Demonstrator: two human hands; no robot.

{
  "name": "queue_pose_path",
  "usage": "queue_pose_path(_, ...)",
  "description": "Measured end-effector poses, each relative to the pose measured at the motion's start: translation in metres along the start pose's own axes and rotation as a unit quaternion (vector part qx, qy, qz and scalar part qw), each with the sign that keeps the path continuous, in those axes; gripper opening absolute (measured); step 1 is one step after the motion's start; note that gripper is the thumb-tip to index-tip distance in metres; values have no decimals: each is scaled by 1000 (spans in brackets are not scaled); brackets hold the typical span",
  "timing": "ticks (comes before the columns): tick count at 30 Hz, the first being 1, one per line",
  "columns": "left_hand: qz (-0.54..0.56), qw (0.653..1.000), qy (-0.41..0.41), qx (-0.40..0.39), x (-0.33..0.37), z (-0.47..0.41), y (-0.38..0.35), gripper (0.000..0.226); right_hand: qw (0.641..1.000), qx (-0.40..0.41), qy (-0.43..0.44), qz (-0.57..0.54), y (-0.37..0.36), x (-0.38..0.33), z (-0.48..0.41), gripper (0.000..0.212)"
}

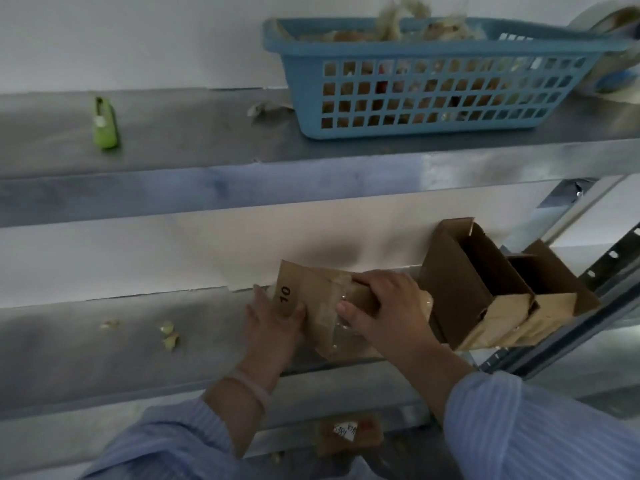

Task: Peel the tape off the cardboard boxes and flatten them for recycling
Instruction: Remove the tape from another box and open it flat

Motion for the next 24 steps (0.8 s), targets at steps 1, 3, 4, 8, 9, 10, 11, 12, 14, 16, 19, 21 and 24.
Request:
queue_pose_path(1,-65,997,-29,11,1,3,5,82,1000,-27,2,14,-7,-3,-7,73)
queue_pose_path(3,31,984,-156,-79,7,12,5,61,997,-67,22,19,-21,-9,-17,67)
queue_pose_path(4,104,969,-177,-135,9,19,3,53,996,-79,37,18,-28,-11,-19,62)
queue_pose_path(8,80,953,-200,-215,-4,19,-3,60,983,-150,100,-23,-47,-10,-13,50)
queue_pose_path(9,37,960,-195,-199,-11,16,-3,71,981,-156,113,-35,-49,-9,-9,53)
queue_pose_path(10,7,967,-185,-175,-18,13,-3,75,982,-145,113,-33,-48,-7,-5,57)
queue_pose_path(11,0,974,-168,-152,-25,11,-1,75,988,-113,100,-18,-47,-3,0,62)
queue_pose_path(12,5,979,-155,-135,-31,11,2,70,995,-66,69,1,-45,3,4,68)
queue_pose_path(14,26,979,-157,-128,-38,10,5,58,998,-10,-56,-23,-41,23,11,85)
queue_pose_path(16,52,976,-156,-144,-40,11,6,51,950,-65,-221,-210,-42,44,16,99)
queue_pose_path(19,83,977,-138,-142,-40,13,6,36,884,-133,-290,-341,-58,63,24,85)
queue_pose_path(21,99,978,-135,-122,-38,16,6,30,904,-116,-258,-319,-61,65,32,66)
queue_pose_path(24,122,973,-173,-88,-26,20,13,48,911,-34,-185,-367,-53,57,35,40)
Point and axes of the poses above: each hand's wrist, its own z-axis away from the middle knuckle, its own y-axis out of the back of the hand, x = y × z, the point moved 3 cm from there along -z, towards the middle knuckle, and after that the axes turned 15 degrees about -x, right-handed, at the moved point
